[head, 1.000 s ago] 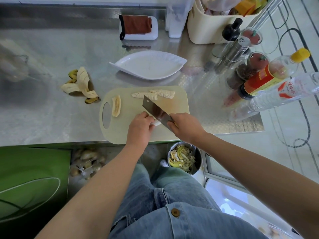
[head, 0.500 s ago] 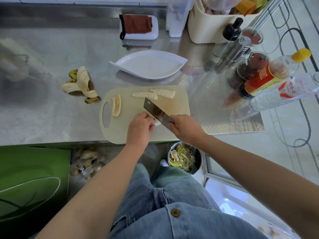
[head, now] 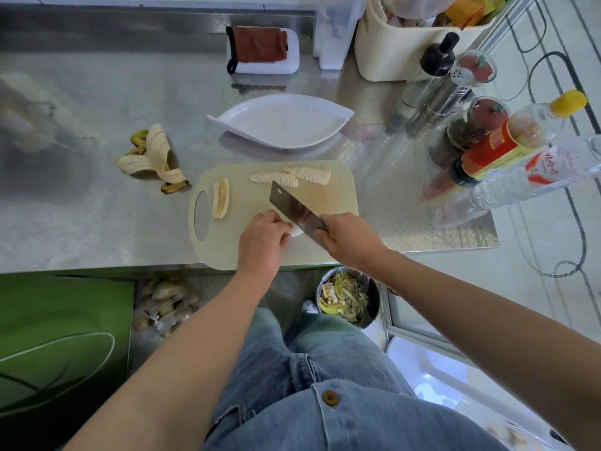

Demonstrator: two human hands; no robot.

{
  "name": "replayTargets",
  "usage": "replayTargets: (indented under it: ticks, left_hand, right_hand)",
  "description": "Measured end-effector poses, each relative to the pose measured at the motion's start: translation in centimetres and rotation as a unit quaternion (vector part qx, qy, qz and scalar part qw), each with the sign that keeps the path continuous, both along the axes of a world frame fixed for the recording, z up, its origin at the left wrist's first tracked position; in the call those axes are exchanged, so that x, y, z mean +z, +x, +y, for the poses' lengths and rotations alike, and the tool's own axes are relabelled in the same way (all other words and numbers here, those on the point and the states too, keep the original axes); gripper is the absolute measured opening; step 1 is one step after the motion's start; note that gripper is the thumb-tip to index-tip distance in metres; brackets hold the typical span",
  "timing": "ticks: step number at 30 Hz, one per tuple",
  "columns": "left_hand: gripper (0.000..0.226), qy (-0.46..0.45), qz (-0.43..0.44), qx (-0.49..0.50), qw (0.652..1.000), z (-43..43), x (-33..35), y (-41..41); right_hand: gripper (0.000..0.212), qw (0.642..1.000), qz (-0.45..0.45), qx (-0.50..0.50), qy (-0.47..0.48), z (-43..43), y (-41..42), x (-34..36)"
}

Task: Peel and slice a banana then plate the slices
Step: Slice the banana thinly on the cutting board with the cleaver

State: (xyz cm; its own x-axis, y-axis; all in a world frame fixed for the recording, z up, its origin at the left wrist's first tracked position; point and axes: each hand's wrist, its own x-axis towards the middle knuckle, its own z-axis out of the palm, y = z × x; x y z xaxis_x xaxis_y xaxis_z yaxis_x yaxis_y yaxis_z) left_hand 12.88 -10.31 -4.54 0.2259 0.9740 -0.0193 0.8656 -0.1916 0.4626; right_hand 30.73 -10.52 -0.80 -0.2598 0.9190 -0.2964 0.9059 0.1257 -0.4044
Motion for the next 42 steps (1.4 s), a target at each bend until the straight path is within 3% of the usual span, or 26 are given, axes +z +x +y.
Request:
replayTargets:
  ticks: [42]
  left_hand:
    - [0.015,-0.006,-0.036,0.003,0.999,-0.5,-0.3,-0.5]
  right_hand:
    - [0.021,1.0,0.011,-0.004,0.016,-0.5,-0.3,0.3]
